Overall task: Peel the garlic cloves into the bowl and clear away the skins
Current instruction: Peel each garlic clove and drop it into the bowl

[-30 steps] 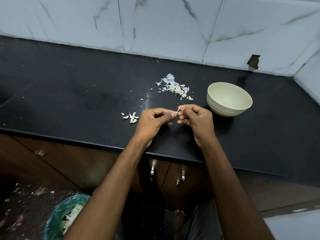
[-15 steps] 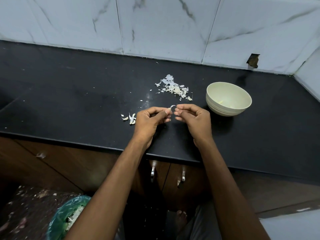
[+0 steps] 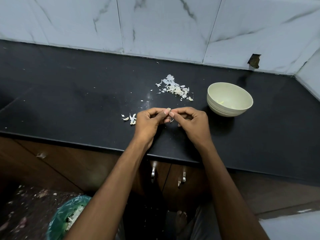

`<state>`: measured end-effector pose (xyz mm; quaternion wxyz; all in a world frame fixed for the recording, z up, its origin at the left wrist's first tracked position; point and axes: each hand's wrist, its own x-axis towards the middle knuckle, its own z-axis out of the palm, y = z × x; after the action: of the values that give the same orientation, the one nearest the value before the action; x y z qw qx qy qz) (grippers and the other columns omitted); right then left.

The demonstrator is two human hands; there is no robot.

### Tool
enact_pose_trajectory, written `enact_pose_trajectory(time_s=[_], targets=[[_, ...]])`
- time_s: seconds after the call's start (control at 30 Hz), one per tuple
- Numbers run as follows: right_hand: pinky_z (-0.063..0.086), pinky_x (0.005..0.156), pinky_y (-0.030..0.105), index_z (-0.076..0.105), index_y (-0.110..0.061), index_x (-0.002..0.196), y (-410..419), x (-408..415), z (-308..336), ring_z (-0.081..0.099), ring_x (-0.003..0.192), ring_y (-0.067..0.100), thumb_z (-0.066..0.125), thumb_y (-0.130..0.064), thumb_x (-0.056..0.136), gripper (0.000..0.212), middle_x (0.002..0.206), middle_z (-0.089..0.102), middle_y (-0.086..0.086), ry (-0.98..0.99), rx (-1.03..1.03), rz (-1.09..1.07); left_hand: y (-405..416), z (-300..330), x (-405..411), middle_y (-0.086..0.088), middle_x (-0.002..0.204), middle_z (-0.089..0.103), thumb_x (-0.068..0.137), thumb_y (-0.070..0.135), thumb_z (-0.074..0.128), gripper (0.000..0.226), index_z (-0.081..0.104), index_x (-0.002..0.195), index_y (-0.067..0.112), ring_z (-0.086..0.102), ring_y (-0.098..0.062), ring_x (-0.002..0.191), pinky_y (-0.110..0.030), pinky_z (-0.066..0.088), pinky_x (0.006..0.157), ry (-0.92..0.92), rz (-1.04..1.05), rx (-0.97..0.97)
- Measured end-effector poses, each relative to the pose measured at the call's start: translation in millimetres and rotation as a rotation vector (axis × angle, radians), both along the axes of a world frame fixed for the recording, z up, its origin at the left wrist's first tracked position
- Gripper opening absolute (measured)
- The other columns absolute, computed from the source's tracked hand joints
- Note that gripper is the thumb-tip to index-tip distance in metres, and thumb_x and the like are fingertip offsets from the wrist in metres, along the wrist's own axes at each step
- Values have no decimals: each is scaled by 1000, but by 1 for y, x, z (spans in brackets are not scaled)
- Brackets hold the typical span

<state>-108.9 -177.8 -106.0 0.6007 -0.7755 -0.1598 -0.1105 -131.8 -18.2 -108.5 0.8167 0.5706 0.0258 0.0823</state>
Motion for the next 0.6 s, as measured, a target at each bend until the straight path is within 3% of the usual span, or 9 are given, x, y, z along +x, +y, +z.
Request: enact_pose_trajectory(time_s=[0.1,0.3,0.43,0.6], targets=[[55,68,26,83,-15,99,-1,0,0,71,72,8,81,-19,91,9,90,79,0,-16,-18,8,1,-1,-1,-17,89,76,94,4,71,10,80,89,1,65,-26,84,-31,58,87,-7,-36,30],[51,73,13,82,-9,98,1,-1,-1,72,77,5,79,-12,92,7,92,76,1,-135,-95,-93,0,2,-3,-23,97,76,95,4,71,17,76,106,-7,69,-24,88,-34,59,89,1,-45,53],[51,70,16,82,-10,99,0,0,0,70,73,4,78,-15,93,9,91,77,0,-105,-58,-86,-1,1,-4,-26,100,76,94,6,73,19,77,108,-5,70,-28,92,-40,57,92,-5,-35,68],[56,69,25,80,-10,101,0,0,0,70,73,6,77,-15,95,9,87,79,0,-15,21,-13,-1,2,-3,-26,103,76,95,4,71,18,75,108,-8,71,-27,92,-35,58,86,-17,-8,60]])
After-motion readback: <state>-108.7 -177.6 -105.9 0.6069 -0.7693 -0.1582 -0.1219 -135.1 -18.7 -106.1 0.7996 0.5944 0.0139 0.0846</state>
